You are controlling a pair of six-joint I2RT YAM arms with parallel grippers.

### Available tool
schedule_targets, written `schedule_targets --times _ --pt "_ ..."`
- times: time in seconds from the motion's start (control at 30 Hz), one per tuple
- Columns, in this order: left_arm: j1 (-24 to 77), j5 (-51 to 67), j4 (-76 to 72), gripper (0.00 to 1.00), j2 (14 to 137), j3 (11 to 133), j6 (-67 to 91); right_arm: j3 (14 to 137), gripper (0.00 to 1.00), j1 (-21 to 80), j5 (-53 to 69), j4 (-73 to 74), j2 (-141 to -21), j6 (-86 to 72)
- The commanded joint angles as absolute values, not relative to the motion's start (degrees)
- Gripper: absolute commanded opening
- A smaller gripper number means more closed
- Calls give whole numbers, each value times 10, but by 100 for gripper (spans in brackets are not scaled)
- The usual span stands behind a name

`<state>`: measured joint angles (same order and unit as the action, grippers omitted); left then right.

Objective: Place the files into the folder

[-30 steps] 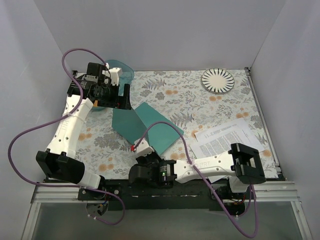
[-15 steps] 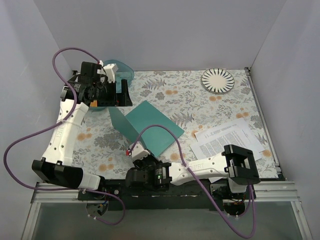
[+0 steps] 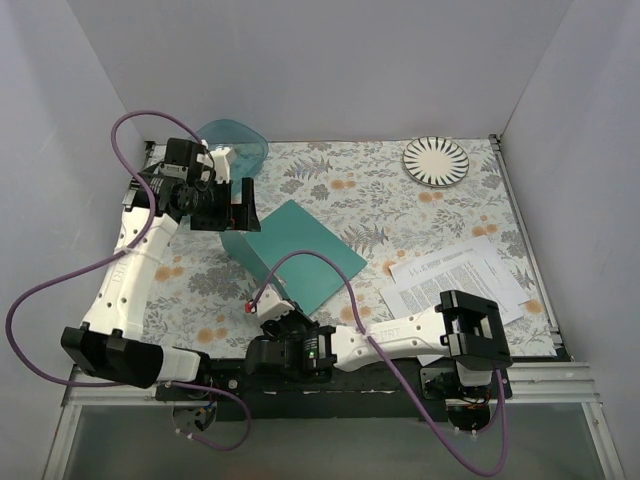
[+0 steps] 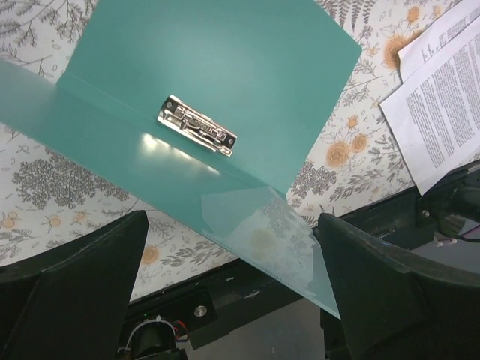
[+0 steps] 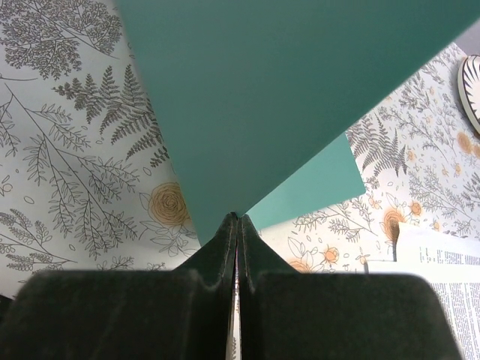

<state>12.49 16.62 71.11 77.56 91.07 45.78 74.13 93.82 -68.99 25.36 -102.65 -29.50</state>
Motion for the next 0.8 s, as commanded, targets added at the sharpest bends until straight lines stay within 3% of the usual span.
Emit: schedule_targets --times 0.0,0.2,0.33,0.4,0.43,0.53,0.77 --pt "124 159 708 95 755 868 452 782 1 940 -715 243 -1040 -281" --pt "125 165 695 42 771 841 449 787 1 942 -721 244 -1041 -280" --pt "125 160 693 17 771 839 446 792 1 949 -726 250 -1049 -277" --pt "125 173 687 8 771 842 442 791 21 952 -727 249 -1051 -278" --pt "126 180 682 2 773 842 443 791 43 956 -726 249 -1051 -278" --pt "136 200 657 0 784 840 443 789 60 965 -724 267 -1038 -296" --pt "149 181 639 0 787 817 445 730 70 969 -726 292 -947 -343"
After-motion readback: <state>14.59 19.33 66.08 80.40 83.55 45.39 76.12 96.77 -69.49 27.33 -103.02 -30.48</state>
